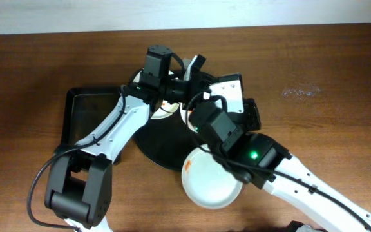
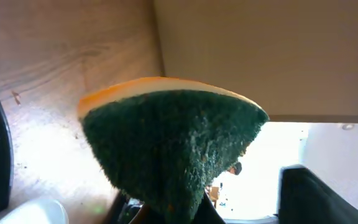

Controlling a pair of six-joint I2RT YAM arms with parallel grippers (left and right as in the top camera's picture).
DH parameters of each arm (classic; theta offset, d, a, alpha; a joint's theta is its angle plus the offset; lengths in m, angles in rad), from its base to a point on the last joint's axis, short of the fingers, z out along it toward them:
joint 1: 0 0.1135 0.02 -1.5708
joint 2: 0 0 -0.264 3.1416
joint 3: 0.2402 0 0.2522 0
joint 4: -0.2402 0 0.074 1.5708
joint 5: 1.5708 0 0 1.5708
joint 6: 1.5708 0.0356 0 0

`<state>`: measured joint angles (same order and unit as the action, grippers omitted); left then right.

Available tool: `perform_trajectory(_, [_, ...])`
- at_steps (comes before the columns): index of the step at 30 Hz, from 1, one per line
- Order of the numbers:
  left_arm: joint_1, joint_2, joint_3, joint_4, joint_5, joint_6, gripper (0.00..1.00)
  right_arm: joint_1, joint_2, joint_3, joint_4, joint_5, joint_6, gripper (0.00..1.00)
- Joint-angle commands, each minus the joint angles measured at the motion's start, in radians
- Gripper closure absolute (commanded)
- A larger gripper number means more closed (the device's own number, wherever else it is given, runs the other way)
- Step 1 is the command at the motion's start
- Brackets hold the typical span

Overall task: Clean dirty plates on tray and stack at the side
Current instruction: 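Lower the plate with the right gripper toward the tray's front right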

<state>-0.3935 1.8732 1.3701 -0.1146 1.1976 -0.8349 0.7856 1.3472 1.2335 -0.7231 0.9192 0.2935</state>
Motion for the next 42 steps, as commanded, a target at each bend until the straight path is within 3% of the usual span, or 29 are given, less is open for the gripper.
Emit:
perform_trajectory(1, [0.025,-0.017,0.007,-0.032,0.011,0.097,1.00,-0.124,-0.017,0.014,-0.088,-0.282,0.140,0.85])
perform_trajectory(3, [0.038,-0.017,0.007,-0.122,0.004,0.187,1.00,-0.246,-0.017,0.014,-0.154,-0.579,0.142,0.29])
perform_trajectory(4, [0.044,-0.017,0.007,-0.179,-0.021,0.227,1.00,-0.300,-0.017,0.014,-0.193,-0.698,0.142,0.09])
perform_trajectory(5, [0.047,-0.017,0.007,-0.224,-0.052,0.261,1.00,-0.343,-0.017,0.014,-0.235,-0.780,0.140,0.01])
perform_trajectory(12, [0.049,-0.017,0.007,-0.455,-0.241,0.478,1.00,-0.586,-0.017,-0.042,-0.509,-1.275,-0.106,0.01])
perform_trajectory(15, [0.049,-0.017,0.007,-0.523,-0.259,0.554,1.00,-0.597,-0.017,-0.187,-0.462,-1.338,-0.107,0.06])
perform_trajectory(18, [0.050,-0.021,0.007,-0.621,-0.340,0.623,1.00,-0.597,-0.017,-0.396,-0.301,-1.459,-0.106,0.12])
perform_trajectory(20, [0.047,-0.023,0.007,-0.655,-0.406,0.651,1.00,-0.597,-0.017,-0.486,-0.203,-1.458,-0.106,0.19])
perform_trajectory(29, [0.018,-0.023,0.007,-0.899,-0.623,0.762,1.00,-0.597,-0.017,-0.735,0.125,-1.465,-0.058,0.21])
perform_trajectory(32, [-0.020,-0.023,0.007,-1.012,-0.754,0.761,1.00,-0.597,-0.016,-0.740,0.152,-1.465,-0.045,0.25])
perform_trajectory(35, [-0.050,-0.023,0.007,-1.016,-0.754,0.761,1.00,-0.597,-0.015,-0.740,0.156,-1.466,-0.041,0.36])
perform_trajectory(40, [-0.071,-0.023,0.004,-1.038,-0.780,0.761,0.99,-0.596,-0.011,-0.775,0.210,-1.458,0.038,0.38])
perform_trajectory(42, [-0.074,-0.023,0.004,-1.026,-0.811,0.753,0.99,-0.596,-0.011,-0.775,0.217,-1.458,0.037,0.48])
